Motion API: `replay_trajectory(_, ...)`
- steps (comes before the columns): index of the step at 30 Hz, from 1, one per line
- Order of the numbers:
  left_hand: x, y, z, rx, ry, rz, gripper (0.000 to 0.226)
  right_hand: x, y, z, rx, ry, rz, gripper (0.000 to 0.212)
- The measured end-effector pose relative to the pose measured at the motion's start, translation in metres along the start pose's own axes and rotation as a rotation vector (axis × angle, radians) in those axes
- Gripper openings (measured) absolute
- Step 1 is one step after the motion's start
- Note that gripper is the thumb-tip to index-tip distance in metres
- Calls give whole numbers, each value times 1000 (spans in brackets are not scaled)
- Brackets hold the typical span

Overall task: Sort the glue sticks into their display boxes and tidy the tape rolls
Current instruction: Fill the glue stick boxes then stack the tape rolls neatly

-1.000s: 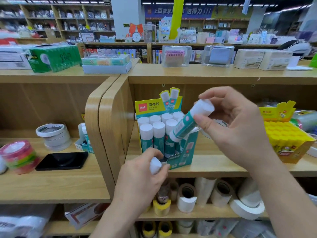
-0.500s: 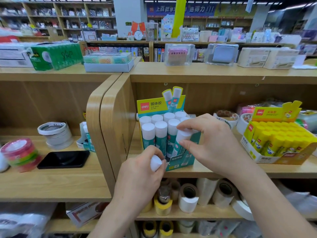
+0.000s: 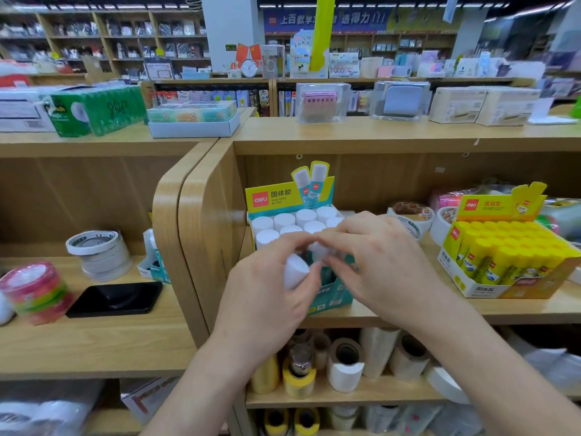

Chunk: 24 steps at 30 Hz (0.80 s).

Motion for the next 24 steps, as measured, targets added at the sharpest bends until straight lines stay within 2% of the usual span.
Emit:
replay_trajectory(3, 7, 8, -11, 187, 102, -23, 35, -5, -11, -3, 248, 90, -6, 47)
replay_trajectory(7, 11, 11, -16, 399, 201, -57, 36, -6, -16, -11, 413, 172, -11, 51)
replay_trajectory(11, 13, 14, -15, 483, 250, -59, 37, -13, -11, -9, 442, 198, -18, 53)
replay_trajectory(14, 11, 16, -13, 460, 229, -24, 39, -17, -8, -10, 449, 201, -16, 57)
replay_trajectory(17, 7, 15, -9, 288, 135, 5, 49, -20, -3, -13, 547, 231, 10, 64)
replay_trajectory(19, 2, 9, -9, 78, 66, -40, 42, -22, -2, -12, 642, 257, -34, 64)
replay_trajectory(21, -1, -2, -15, -242, -41, -73, 27, -24, -7, -2, 652, 218, -182, 50)
replay_trajectory(23, 0, -13, -24, -542, -129, -100, 27, -29, -12, 12, 733, 211, -298, 34)
replay_trajectory(24, 1, -18, -27, -661, -155, -118, 29, -32, -12, 19, 833, 237, -285, 31)
Point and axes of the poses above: each hand's wrist, its own x-axis towards the middle knuckle, its own y-axis out of the palm, z = x × y, the point moved 3 cm from there along x, towards the middle knuckle, and after that the axes turned 10 degrees about x, right-handed, at the moved point
